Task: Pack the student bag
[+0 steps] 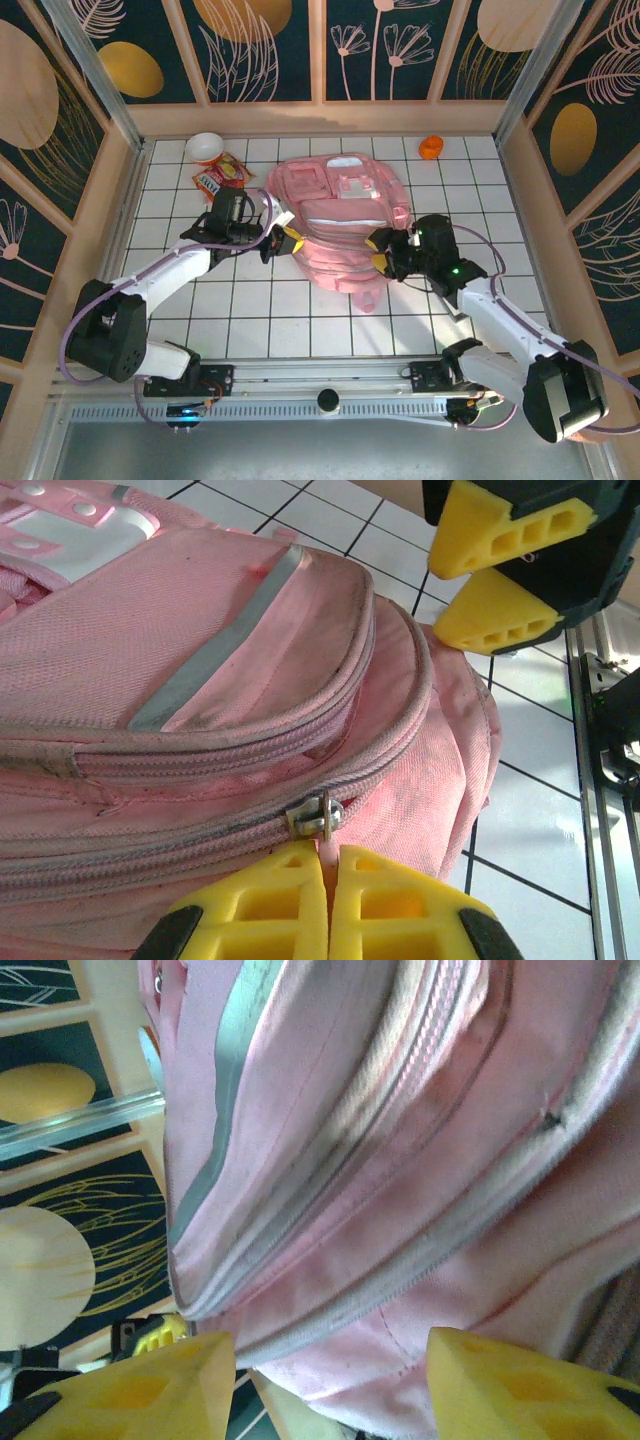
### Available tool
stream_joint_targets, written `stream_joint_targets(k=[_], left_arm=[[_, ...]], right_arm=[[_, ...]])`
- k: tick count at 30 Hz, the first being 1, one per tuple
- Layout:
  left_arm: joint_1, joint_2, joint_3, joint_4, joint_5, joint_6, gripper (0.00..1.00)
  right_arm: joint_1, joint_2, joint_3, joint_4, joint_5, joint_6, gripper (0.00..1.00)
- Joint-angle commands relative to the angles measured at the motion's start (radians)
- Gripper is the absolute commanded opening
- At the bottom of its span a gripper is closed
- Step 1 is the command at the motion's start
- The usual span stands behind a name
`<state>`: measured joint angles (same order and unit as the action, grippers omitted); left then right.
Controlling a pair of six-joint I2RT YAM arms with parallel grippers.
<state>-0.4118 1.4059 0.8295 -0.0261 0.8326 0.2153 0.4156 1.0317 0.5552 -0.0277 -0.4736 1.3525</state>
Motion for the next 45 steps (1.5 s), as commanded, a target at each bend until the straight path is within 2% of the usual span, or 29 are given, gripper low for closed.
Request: stream_joint_targets(k=[1, 7, 13, 19, 23, 27, 34, 45], left_arm=[[-0.004, -0.041, 0.014, 0.086, 0.042, -0.004, 0.00], [-0.004, -0.049, 0.007, 0.089, 0.053, 0.001, 0.00], [-0.004, -0.049, 0.010, 0.090, 0.047, -0.007, 0.00], [-0.009, -0.049, 0.002, 0.133, 0.064, -0.037, 0.00], [-0.018, -0.046, 0.010, 0.137, 0.066, -0.041, 0.00], [-0.034, -0.037, 0.006, 0.159, 0.059, -0.057, 0.00], [-0.065, -0.033, 0.012, 0.166, 0.029, -0.075, 0.00], [-0.166, 0.014, 0.030, 0.190, -0.050, -0.140, 0.01]], right_arm=[[-0.010, 0.033, -0.008, 0.136, -0.039, 0.036, 0.52], [-0.031, 0.054, -0.042, 0.221, -0.021, 0.079, 0.49], [-0.029, 0.036, -0.085, 0.304, 0.047, 0.153, 0.51], [-0.011, 0.025, -0.115, 0.345, 0.104, 0.201, 0.48], [0.005, 0.013, -0.125, 0.368, 0.154, 0.225, 0.39], [0.015, 0.042, -0.122, 0.413, 0.137, 0.215, 0.21], [0.044, 0.090, -0.100, 0.454, 0.138, 0.210, 0.00], [0.087, 0.147, -0.032, 0.474, 0.141, 0.183, 0.00]])
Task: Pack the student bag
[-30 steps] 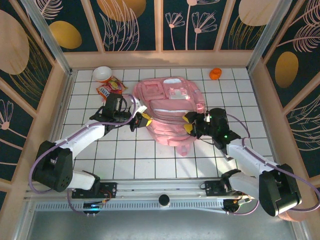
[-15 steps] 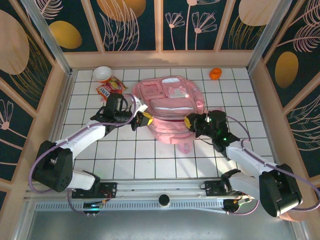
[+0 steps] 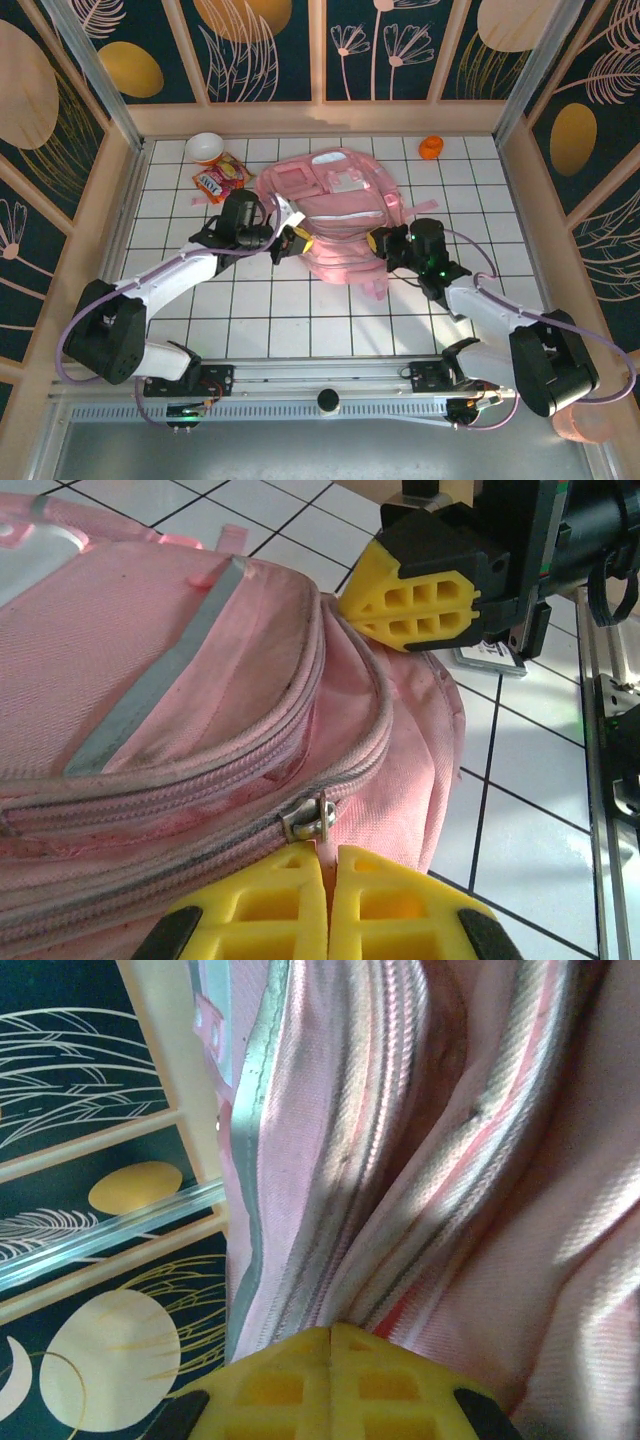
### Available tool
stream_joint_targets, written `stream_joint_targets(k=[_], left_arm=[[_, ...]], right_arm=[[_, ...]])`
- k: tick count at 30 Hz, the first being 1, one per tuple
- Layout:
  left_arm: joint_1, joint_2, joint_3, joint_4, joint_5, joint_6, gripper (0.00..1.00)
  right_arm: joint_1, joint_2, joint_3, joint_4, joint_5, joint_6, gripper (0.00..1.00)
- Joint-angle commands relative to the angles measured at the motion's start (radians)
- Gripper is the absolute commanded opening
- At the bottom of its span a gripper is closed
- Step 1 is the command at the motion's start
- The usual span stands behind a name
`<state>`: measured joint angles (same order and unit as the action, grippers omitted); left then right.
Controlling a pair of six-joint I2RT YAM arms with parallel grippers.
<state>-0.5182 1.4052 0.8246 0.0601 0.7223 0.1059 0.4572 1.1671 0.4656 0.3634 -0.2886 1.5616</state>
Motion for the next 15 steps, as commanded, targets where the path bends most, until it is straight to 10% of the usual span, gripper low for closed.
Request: stream_joint_targets(k=[1, 8, 15], left_arm=[[-0.075, 0.024, 0.039, 0.104, 0.060, -0.035, 0.03], [-0.146, 0.072, 0.066, 0.123, 0.069, -0.061, 0.17], [-0.144, -0.008, 0.080, -0.007, -0.013, 0.131, 0.61]], right_arm=[[0.051, 0.017, 0.065, 0.087, -0.043, -0.025, 0.00], [0.066, 0.028, 0.105, 0.052, -0.042, -0.064, 0.00], [-0.004, 0.000, 0.183, -0.227, -0.127, -0.286, 0.08]])
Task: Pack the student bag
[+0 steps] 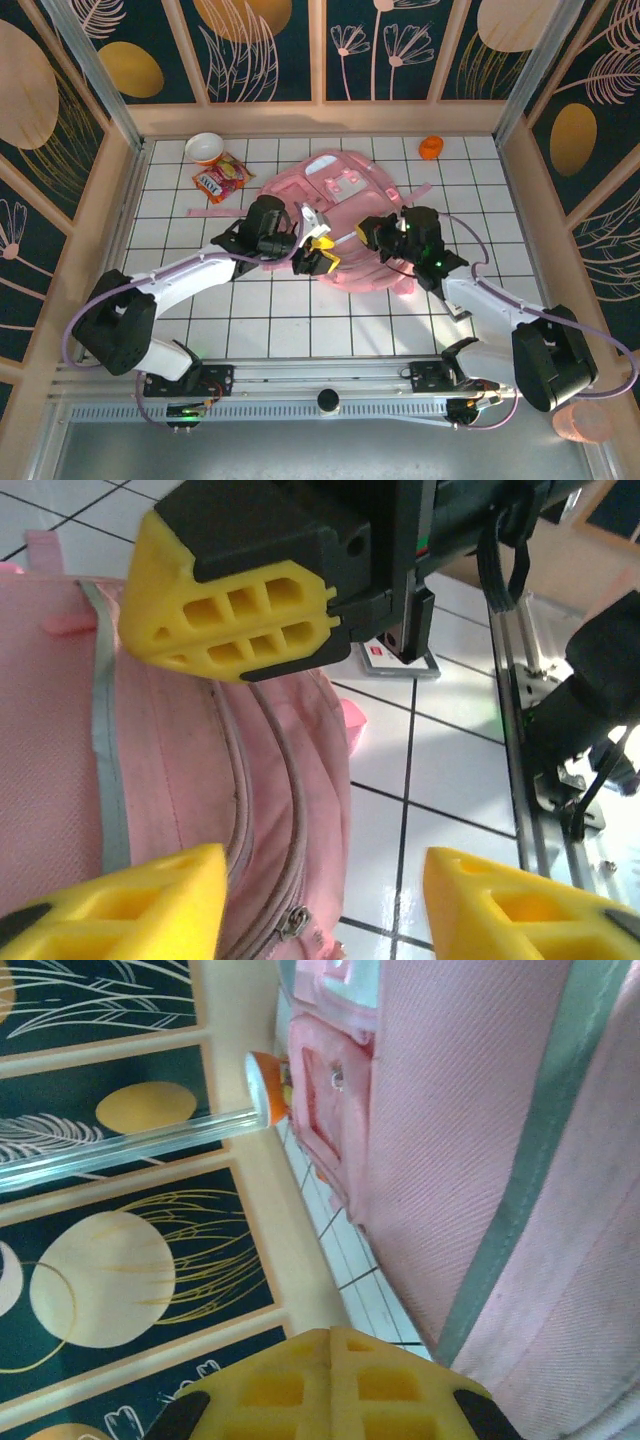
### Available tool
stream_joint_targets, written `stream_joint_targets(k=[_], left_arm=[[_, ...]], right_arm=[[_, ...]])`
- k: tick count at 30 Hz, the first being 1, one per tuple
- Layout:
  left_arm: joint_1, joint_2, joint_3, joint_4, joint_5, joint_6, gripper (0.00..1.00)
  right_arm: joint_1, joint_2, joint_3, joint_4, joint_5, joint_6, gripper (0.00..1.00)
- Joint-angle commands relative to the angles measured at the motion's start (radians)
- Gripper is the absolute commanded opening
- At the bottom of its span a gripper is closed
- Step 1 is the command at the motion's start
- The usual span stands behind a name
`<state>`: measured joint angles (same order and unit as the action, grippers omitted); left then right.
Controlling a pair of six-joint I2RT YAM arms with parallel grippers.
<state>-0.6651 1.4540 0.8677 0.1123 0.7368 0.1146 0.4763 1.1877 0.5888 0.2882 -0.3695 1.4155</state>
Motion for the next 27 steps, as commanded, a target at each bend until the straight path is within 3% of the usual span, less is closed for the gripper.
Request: stream_joint_targets(k=[1, 5, 11, 22, 27], left_arm=[[0.003, -0.076, 0.042, -0.104, -0.056, 0.195, 0.66], [0.015, -0.130, 0.042, -0.222, -0.174, 0.489, 0.77], [0.015, -0.102, 0.050, -0.289, -0.314, 0.821, 0.81], [0.011, 0.090, 0.099, -0.315, -0.266, 0.984, 0.80], [-0.002, 0.157, 0.099, -0.270, -0.312, 1.014, 0.77]], right_arm=[[-0.033, -0.027, 0.081, -0.211, -0.049, -0.189, 0.12], [-0.065, -0.048, 0.140, -0.388, -0.064, -0.341, 0.25], [-0.086, -0.054, 0.170, -0.477, -0.082, -0.445, 0.31], [-0.086, -0.088, 0.162, -0.487, -0.072, -0.484, 0.32], [-0.086, -0.108, 0.147, -0.479, -0.072, -0.494, 0.32]])
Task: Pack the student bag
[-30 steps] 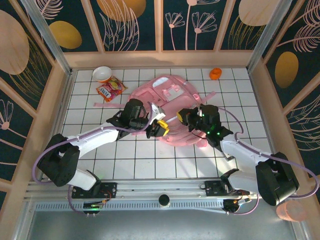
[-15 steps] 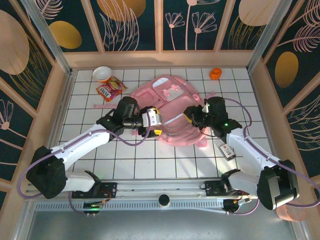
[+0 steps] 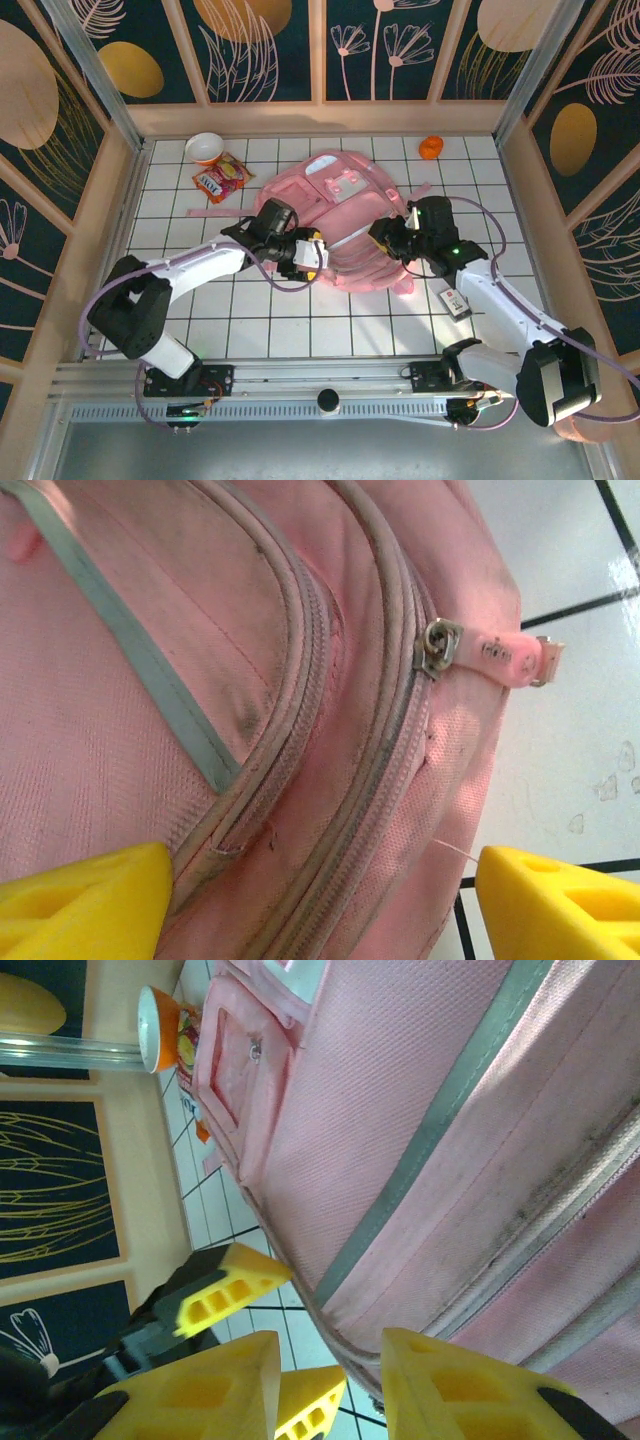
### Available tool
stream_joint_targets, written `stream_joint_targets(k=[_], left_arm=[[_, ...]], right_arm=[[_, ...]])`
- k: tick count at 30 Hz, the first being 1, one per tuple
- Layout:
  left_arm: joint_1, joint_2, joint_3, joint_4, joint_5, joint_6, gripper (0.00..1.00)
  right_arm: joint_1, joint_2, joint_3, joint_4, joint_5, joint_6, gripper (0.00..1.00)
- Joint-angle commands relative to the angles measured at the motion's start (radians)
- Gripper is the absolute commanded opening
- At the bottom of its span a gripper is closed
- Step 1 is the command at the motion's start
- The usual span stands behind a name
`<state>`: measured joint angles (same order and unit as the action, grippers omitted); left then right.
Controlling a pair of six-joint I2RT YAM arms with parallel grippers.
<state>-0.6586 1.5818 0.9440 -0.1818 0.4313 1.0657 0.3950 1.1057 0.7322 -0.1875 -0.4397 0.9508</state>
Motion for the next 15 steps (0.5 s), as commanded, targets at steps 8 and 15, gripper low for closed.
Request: stream_joint_targets(k=[8, 15], left_arm=[[-0.011, 0.017, 0.005, 0.155, 0.002, -0.129, 0.00], [-0.010, -0.172, -0.095, 0.356, 0.067, -0.556, 0.00]], right_arm=[[-0.005, -0.055, 0.022, -0.049, 0.028, -0.098, 0.33], [0.020, -0.083, 0.078, -0.171, 0.040, -0.220, 0.33]])
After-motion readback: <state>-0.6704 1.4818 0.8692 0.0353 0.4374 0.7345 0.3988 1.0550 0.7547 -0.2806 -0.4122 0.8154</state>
